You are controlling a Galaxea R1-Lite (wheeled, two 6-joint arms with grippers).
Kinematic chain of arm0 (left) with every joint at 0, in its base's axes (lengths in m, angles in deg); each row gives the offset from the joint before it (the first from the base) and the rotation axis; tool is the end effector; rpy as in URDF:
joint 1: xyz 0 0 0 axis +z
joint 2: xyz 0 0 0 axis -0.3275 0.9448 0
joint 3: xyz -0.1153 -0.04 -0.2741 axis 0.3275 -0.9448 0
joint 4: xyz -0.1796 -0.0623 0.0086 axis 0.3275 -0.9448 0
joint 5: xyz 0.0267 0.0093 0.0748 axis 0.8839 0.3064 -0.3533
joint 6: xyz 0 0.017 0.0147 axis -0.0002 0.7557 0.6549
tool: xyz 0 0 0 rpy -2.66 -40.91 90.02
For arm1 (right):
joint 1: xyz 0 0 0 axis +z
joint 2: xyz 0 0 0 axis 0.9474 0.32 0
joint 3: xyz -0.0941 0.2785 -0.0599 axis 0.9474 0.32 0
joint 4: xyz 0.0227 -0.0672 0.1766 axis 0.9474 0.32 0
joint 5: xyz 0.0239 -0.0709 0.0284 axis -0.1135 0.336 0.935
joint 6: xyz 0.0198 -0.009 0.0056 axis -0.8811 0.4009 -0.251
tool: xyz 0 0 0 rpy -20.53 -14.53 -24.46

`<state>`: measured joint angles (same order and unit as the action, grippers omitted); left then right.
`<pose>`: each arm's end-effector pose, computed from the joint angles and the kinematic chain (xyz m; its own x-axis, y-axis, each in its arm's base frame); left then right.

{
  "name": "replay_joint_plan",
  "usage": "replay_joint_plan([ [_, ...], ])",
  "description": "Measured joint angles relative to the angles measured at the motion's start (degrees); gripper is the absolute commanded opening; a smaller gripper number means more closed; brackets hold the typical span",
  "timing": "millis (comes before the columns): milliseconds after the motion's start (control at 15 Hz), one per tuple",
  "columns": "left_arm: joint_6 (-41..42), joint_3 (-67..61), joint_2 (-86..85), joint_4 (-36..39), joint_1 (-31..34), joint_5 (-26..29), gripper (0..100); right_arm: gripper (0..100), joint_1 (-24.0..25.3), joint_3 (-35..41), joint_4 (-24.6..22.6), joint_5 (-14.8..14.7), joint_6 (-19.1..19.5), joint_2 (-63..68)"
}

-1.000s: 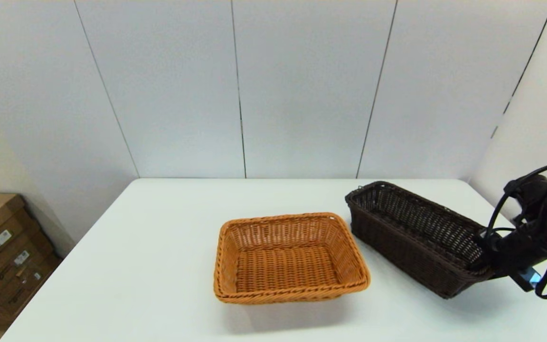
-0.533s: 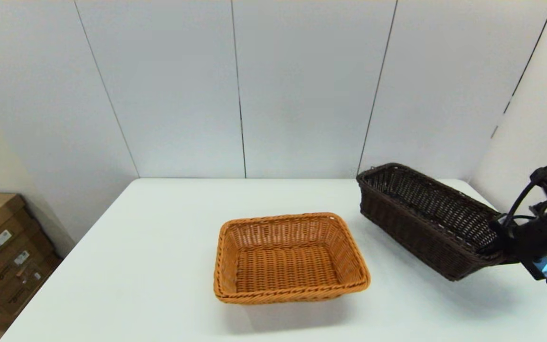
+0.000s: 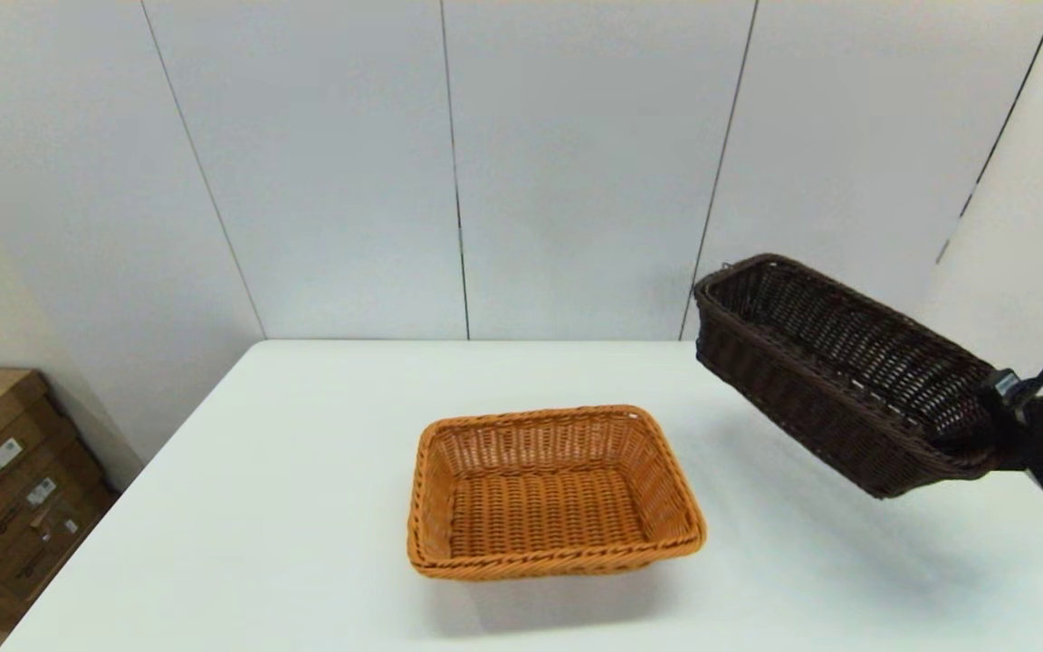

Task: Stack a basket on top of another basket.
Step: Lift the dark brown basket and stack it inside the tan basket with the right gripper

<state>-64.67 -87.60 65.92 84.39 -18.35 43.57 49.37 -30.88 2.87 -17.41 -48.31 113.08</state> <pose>-0.0236 0.0005 0.0769 0.9988 0.0483 0.0031 -0.0479 0.9947 -0.0907 0.2710 -0.0982 0.1576 0.5296 0.2850 -0.7989 0.6745 0.4296 0.6004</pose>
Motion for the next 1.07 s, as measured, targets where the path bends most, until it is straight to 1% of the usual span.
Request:
replay_joint_plan([
  [200, -0.02, 0.0, 0.0, 0.0, 0.0, 0.0, 100, 0, 0.23, -0.5, 2.18, 2.3, 4.96, -5.22],
  [333, -0.02, 0.0, 0.0, 0.0, 0.0, 0.0, 100, 0, 1.82, -2.71, 6.18, 3.72, 9.29, -9.22],
  [467, -0.02, 0.0, 0.0, 0.0, 0.0, 0.0, 100, 0, 5.83, -5.05, 10.92, 3.99, 12.32, -12.37],
  [533, 0.0, 0.0, 0.0, 0.0, 0.0, 0.02, 100, 0, 8.41, -5.9, 12.5, 3.96, 13.64, -13.68],
  [667, -0.05, 0.0, 0.0, 0.0, 0.0, 0.02, 100, 0, 14.73, -7.45, 14.95, 3.28, 14.77, -15.21],
  [800, -0.05, 0.0, 0.0, 0.02, 0.0, 0.0, 100, 0, 21.09, -9.18, 16.26, 2.01, 15.21, -15.45],
  [867, -0.02, 0.0, 0.0, 0.0, 0.0, 0.0, 100, 0, 23.89, -10.25, 16.74, 0.9, 15.99, -15.02],
  [1000, -0.02, -0.02, 0.0, 0.02, 0.0, 0.0, 100, 0, 27.31, -11.96, 18.08, -0.43, 19.14, -13.31],
  [1067, 0.0, -0.02, 0.0, 0.0, 0.0, 0.0, 100, 0, 28.4, -12.74, 18.25, -0.52, 19.77, -12.11],
])
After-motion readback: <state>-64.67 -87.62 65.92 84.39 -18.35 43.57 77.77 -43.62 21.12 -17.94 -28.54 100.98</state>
